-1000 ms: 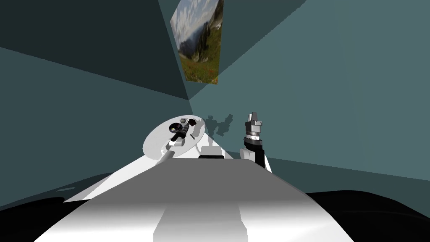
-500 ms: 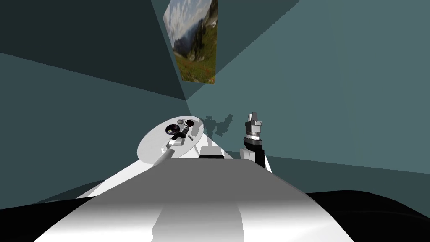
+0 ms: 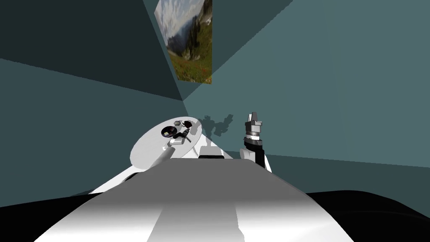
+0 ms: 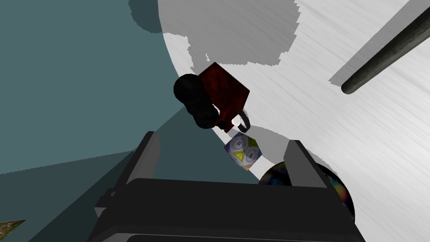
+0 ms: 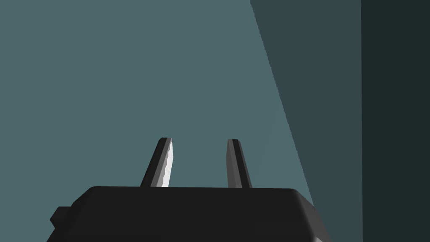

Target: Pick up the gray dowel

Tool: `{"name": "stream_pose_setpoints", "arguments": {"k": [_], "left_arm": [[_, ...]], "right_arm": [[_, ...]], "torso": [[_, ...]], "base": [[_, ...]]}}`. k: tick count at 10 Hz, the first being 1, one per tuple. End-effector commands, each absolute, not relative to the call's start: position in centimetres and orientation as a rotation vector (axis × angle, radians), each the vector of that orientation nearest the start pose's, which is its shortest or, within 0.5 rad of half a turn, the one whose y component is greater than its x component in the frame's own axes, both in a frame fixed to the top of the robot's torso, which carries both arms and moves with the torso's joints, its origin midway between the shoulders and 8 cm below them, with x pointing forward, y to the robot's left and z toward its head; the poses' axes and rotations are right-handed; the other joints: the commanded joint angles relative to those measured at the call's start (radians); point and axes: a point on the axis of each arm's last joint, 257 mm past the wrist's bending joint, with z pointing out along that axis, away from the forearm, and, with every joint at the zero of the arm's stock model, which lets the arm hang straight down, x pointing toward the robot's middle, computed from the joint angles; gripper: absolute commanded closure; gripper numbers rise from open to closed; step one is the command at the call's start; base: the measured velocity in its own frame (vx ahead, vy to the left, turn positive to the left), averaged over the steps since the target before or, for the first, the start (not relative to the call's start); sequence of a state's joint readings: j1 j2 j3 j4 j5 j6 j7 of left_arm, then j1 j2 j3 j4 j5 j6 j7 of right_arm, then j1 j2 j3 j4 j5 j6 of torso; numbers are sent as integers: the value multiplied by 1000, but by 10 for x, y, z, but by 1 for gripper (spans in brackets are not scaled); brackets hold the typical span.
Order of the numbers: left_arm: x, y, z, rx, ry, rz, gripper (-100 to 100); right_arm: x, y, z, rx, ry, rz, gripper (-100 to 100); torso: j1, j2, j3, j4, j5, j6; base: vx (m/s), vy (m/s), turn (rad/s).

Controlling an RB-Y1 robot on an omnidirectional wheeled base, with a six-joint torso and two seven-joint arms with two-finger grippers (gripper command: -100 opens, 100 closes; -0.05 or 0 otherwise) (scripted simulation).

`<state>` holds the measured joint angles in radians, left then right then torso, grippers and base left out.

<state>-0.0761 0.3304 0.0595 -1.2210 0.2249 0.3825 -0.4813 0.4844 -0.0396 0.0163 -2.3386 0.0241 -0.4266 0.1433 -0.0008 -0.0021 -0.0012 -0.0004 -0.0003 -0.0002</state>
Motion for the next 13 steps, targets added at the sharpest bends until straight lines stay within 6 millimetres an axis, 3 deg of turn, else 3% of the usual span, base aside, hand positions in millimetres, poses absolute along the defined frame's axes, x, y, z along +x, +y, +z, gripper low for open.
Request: {"name": "stream_pose_setpoints", "arguments": {"k": [1, 5, 13], "left_arm": [[483, 402, -436, -1246, 1913, -385, -100], [465, 413, -470, -1306, 2024, -301, -100], [430, 428, -511, -1395, 2181, -179, -100]], "right_arm": [[347, -265, 41, 560, 690, 1176, 0], [347, -265, 41, 560, 690, 1176, 0], [347, -265, 41, 560, 690, 1175, 0]], "torso": [[0, 0, 0, 0, 0, 0], [0, 0, 0, 0, 0, 0], [1, 1, 1, 0, 0, -1]], "base": [[25, -6, -72], [27, -5, -76], [15, 1, -53]]}}
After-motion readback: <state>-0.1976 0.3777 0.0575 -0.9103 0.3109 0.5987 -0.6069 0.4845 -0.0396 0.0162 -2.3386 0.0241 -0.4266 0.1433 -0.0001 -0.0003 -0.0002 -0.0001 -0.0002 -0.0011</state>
